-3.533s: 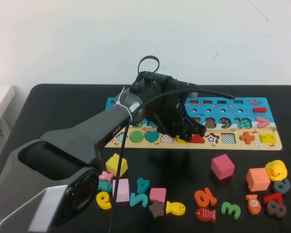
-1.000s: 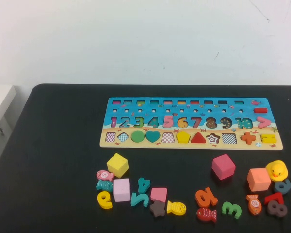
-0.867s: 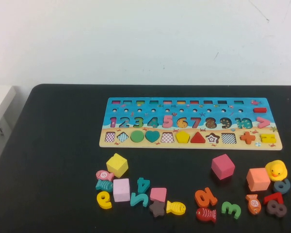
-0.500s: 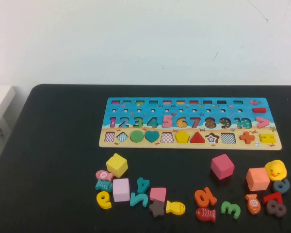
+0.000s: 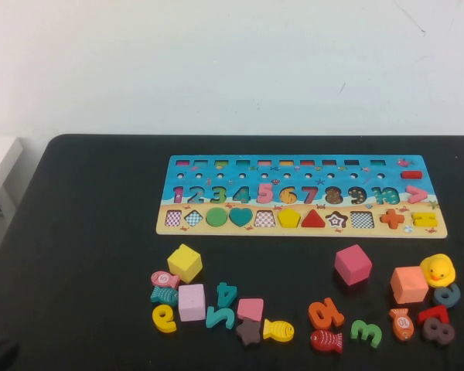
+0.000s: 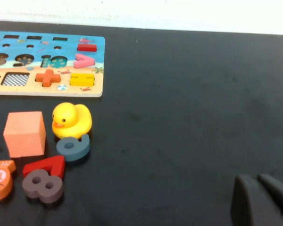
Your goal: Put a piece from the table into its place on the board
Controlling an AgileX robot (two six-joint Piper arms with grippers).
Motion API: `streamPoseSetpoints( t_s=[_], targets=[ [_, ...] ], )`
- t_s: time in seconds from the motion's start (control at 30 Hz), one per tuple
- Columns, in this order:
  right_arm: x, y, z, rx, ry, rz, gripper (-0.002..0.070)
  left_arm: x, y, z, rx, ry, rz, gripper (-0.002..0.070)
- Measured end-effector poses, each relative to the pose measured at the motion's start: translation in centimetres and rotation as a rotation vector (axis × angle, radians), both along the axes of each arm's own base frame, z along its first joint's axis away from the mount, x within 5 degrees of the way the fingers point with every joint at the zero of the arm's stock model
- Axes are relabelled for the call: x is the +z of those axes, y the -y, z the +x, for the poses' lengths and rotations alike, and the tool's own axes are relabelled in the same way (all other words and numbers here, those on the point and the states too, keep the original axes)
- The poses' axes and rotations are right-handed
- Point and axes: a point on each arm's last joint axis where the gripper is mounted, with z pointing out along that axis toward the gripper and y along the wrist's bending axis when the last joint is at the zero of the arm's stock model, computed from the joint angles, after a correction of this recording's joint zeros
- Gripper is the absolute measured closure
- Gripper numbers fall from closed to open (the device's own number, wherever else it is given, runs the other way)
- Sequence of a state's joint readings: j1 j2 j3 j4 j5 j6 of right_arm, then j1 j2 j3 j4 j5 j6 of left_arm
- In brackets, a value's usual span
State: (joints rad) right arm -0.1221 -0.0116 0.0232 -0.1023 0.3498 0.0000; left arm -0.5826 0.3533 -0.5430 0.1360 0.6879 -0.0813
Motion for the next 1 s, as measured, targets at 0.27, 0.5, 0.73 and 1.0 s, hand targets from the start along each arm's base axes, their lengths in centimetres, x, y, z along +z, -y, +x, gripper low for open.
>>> streamPoseSetpoints(
  t_s=[0.27, 0.5, 0.73, 1.0],
  targets=[
    [0.0, 0.0, 0.0, 0.0, 0.0, 0.0, 0.0658, -4.4, 0.2, 0.4, 0.0, -0.11, 0.077, 0.0675],
    [0.0, 0.0, 0.0, 0.0, 0.0, 0.0, 0.0658, -5.4, -1.2, -0.2, 0.14, -0.05, 0.049, 0.0675],
    [0.0, 0.0, 0.0, 0.0, 0.0, 0.0, 0.0658, -4.3, -2.9, -1.6, 0.366, 0.131, -0.022, 0.0675],
    [0.0, 0.0, 0.0, 0.0, 0.0, 0.0, 0.0657, -4.1, -3.8, -2.8, 0.57, 0.246, -0.034, 0.0675]
  ],
)
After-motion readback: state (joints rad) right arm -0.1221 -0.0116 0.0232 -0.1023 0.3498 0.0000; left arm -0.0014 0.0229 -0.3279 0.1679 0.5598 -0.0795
